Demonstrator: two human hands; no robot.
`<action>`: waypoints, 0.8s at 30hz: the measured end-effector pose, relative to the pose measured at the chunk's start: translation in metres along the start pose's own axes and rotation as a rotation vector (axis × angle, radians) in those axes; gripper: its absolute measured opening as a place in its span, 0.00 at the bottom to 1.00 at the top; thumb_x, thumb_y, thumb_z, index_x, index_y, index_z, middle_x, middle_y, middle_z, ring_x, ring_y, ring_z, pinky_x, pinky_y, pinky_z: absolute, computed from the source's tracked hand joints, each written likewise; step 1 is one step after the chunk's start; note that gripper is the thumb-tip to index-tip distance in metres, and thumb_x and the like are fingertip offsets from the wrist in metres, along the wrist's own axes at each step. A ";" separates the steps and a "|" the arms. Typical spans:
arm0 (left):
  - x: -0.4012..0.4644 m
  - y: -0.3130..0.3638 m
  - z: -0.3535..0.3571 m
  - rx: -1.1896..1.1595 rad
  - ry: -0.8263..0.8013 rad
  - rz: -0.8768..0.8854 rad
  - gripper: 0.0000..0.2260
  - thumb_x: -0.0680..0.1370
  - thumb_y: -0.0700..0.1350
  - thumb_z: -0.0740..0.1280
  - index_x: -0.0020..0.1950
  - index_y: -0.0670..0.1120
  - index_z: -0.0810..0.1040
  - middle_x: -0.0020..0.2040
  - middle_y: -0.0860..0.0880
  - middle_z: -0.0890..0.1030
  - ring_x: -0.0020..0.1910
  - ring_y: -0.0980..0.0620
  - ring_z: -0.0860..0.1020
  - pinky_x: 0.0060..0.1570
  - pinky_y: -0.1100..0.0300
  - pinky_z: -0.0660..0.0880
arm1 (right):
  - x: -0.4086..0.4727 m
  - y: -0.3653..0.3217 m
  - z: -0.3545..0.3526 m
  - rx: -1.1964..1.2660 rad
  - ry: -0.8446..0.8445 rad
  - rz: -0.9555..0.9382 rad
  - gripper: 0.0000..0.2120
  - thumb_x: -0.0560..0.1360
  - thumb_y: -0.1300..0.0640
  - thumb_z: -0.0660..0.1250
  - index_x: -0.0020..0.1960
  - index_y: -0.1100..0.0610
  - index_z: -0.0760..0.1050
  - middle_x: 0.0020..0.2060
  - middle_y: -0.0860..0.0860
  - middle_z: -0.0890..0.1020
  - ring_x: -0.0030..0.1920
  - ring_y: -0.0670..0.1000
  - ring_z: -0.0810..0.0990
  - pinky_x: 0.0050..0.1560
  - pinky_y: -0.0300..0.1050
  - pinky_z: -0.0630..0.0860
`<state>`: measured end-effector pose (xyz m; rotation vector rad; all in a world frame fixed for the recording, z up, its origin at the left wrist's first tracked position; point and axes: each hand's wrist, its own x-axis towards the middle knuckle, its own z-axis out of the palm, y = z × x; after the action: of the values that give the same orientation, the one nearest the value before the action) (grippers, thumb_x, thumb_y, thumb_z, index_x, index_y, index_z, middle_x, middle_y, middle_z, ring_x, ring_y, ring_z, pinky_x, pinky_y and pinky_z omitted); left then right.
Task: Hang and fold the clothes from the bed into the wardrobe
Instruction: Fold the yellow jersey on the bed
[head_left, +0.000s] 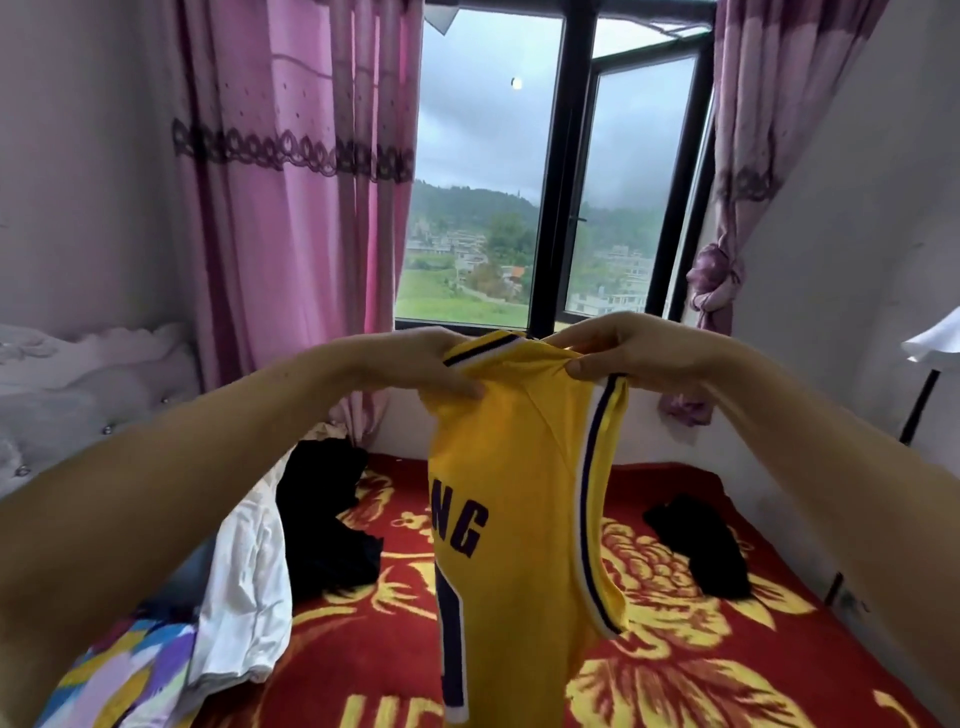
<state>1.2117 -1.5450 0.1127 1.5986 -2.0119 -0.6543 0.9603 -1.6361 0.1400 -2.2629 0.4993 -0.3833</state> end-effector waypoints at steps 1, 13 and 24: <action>-0.001 -0.003 -0.006 -0.081 -0.014 0.012 0.05 0.75 0.46 0.69 0.50 0.51 0.77 0.40 0.60 0.82 0.42 0.56 0.81 0.40 0.68 0.76 | -0.002 0.001 -0.004 -0.012 0.007 0.029 0.18 0.77 0.68 0.63 0.67 0.63 0.72 0.58 0.58 0.81 0.57 0.51 0.80 0.59 0.40 0.76; 0.047 -0.008 -0.018 0.054 -0.055 -0.140 0.13 0.72 0.47 0.72 0.55 0.50 0.75 0.52 0.48 0.81 0.49 0.48 0.82 0.51 0.52 0.80 | 0.034 0.060 -0.019 -0.354 0.124 0.134 0.05 0.77 0.64 0.67 0.44 0.56 0.79 0.37 0.51 0.78 0.40 0.48 0.74 0.45 0.44 0.71; 0.103 -0.058 0.000 0.506 0.538 -0.042 0.08 0.79 0.47 0.65 0.52 0.43 0.76 0.41 0.48 0.75 0.39 0.49 0.74 0.41 0.53 0.74 | 0.117 0.126 -0.006 -0.541 0.669 -0.014 0.13 0.75 0.68 0.58 0.52 0.61 0.80 0.48 0.56 0.82 0.48 0.54 0.77 0.42 0.38 0.67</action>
<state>1.2348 -1.6574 0.0837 1.8410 -1.8046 0.2898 1.0309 -1.7728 0.0640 -2.6187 1.0234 -1.1429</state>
